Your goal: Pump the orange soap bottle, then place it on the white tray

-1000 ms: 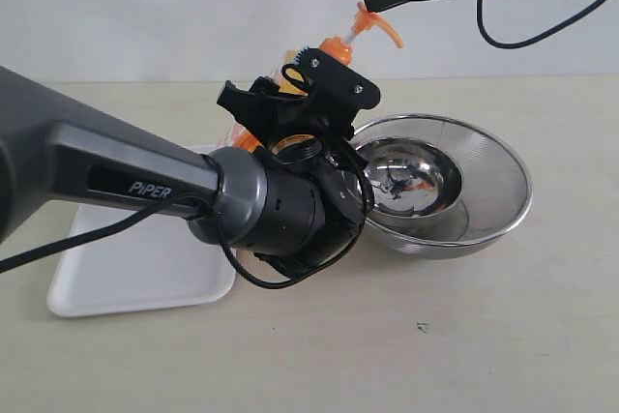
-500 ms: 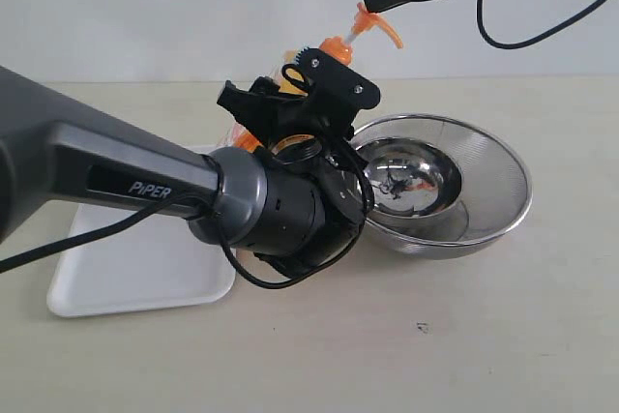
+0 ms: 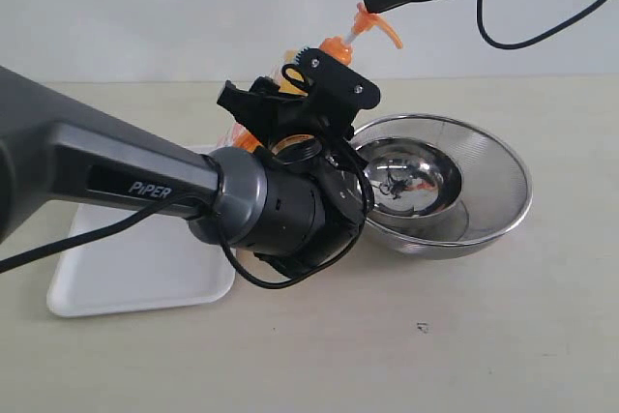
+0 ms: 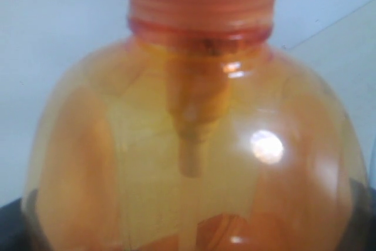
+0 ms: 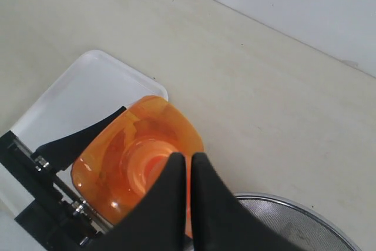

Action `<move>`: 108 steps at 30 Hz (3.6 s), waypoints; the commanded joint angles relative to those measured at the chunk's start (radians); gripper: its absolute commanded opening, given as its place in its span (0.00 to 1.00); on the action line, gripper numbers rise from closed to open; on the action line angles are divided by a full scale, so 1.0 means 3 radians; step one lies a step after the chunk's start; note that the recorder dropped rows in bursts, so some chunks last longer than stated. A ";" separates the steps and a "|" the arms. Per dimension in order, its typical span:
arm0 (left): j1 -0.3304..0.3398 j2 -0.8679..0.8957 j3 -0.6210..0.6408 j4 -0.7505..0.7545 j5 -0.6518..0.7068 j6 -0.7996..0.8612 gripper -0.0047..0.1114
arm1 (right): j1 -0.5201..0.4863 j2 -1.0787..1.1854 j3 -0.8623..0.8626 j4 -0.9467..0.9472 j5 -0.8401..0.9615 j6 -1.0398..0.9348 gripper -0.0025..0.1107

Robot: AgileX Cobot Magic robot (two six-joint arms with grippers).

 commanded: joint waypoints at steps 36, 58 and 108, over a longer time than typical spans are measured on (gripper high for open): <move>-0.0035 -0.0046 -0.0031 0.0194 0.0066 -0.0108 0.08 | 0.0075 0.0080 0.0055 -0.0095 0.0345 0.0015 0.02; -0.0035 -0.0046 -0.0031 0.0207 0.0060 -0.0108 0.08 | 0.0069 -0.0550 0.0050 -0.0790 -0.0364 0.0315 0.02; -0.0035 -0.0046 -0.0031 0.0281 0.0181 -0.0250 0.08 | 0.0069 -0.0381 0.0056 -0.0690 -0.0119 0.0397 0.02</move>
